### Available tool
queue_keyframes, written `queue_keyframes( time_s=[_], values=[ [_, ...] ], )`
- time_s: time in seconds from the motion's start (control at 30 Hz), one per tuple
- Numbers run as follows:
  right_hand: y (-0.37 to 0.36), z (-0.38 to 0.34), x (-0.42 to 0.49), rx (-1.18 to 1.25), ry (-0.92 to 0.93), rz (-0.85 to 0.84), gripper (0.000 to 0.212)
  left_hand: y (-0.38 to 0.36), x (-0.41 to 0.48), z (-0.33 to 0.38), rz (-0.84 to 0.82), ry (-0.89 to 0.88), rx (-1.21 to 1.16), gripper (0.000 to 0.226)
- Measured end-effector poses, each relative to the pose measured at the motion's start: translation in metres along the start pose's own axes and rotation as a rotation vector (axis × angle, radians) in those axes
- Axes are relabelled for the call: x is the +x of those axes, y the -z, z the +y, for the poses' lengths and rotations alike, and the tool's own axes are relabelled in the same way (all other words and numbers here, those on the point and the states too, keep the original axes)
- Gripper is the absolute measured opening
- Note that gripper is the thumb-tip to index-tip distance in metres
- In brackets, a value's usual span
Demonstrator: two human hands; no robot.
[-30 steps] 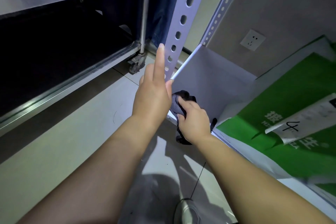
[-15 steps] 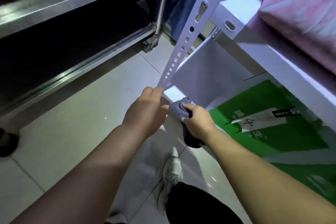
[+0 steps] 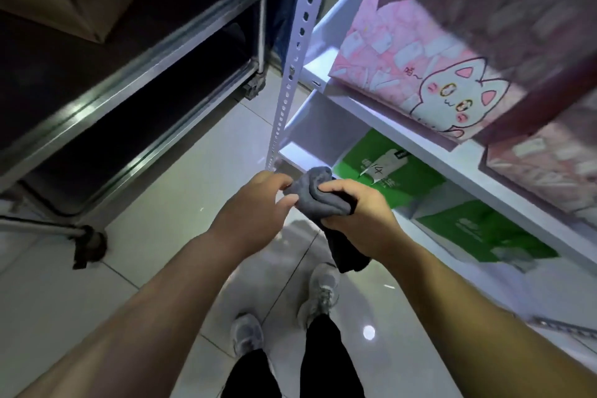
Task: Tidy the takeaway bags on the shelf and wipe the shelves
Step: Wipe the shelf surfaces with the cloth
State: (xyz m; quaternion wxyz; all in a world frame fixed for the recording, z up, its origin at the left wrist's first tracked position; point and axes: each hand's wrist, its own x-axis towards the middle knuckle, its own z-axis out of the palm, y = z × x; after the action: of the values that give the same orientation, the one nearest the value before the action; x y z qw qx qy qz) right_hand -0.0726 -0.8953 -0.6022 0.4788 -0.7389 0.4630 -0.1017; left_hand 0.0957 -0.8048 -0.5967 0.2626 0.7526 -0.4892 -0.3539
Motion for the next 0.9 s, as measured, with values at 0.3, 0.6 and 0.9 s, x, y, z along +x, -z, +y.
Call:
queue_keyframes(
  time_s=[0.3,0.6,0.9],
  values=[
    [0.093,-0.085,-0.092,0.206,0.082,0.107,0.037,0.046,-0.042,0.119,-0.035,-0.171,-0.131,0.019],
    [0.181,-0.115,-0.188,0.247,0.180,0.334,0.041,0.040,-0.103,0.246,-0.022,-0.501,0.040,0.027],
    [0.277,-0.112,-0.322,0.060,0.272,0.534,0.027,-0.015,-0.180,0.339,-0.024,-0.520,0.214,0.027]
  ],
)
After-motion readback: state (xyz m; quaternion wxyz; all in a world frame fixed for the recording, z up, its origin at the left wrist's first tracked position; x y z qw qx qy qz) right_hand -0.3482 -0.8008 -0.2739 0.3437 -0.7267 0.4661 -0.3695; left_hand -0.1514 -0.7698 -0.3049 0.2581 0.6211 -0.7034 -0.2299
